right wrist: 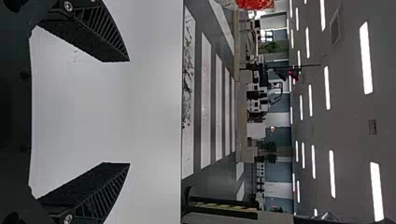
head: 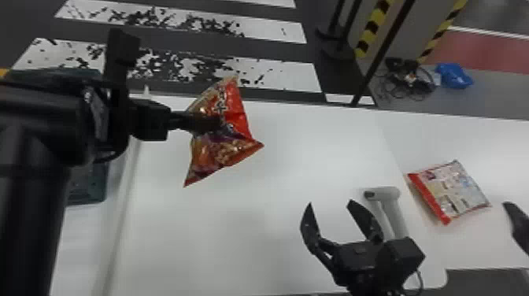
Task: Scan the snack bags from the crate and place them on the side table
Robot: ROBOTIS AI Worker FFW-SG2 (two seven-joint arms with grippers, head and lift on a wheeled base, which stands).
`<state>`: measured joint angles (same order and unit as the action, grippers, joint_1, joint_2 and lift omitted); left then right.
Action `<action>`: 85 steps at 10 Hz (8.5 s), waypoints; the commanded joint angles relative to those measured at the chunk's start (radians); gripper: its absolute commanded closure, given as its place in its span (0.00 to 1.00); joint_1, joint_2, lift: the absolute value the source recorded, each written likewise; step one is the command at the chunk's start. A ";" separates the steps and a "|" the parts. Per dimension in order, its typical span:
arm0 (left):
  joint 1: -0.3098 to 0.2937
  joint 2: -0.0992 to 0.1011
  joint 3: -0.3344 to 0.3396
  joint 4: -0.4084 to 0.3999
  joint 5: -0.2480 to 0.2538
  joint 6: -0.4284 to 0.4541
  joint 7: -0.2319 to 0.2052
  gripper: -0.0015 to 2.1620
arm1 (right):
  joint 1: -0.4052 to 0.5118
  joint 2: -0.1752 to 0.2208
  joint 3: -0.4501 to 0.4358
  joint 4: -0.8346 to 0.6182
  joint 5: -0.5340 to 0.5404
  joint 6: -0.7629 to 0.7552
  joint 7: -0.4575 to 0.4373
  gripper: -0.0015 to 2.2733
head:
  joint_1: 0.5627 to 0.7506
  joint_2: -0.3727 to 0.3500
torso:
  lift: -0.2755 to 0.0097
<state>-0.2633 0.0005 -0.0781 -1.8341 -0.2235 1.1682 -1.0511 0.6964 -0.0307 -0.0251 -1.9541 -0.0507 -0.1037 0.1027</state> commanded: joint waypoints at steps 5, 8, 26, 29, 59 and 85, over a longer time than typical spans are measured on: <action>0.003 -0.003 -0.137 0.211 0.036 -0.224 0.072 0.99 | 0.020 0.002 -0.012 -0.002 -0.032 -0.063 0.000 0.03 | 0.70 0.14 | 0.64; 0.055 -0.003 -0.201 0.207 0.131 -0.328 0.148 0.17 | 0.032 0.003 -0.019 0.000 -0.041 -0.096 0.000 0.03 | 0.70 0.07 | 0.64; 0.658 0.009 0.126 -0.287 0.191 -0.887 0.766 0.04 | 0.066 0.002 -0.013 -0.055 -0.112 -0.121 0.040 0.03 | 0.70 0.40 | 0.64; 0.750 0.009 0.176 -0.280 0.230 -1.068 0.777 0.04 | 0.061 -0.006 -0.004 -0.055 -0.121 -0.096 0.052 0.03 | 0.70 0.47 | 0.64; 0.831 0.045 0.196 -0.251 0.302 -1.114 0.747 0.04 | -0.440 0.032 -0.343 0.073 -0.744 1.312 0.029 0.17 | 0.70 0.62 | 0.64; 0.843 0.052 0.195 -0.258 0.328 -1.108 0.747 0.04 | -0.238 -0.290 0.735 -0.098 1.281 1.115 -0.024 0.06 | 0.70 0.58 | 0.64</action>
<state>0.5796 0.0523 0.1157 -2.0923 0.1038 0.0627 -0.3036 0.4513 -0.3131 0.7013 -2.0298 1.2525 1.0130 0.0737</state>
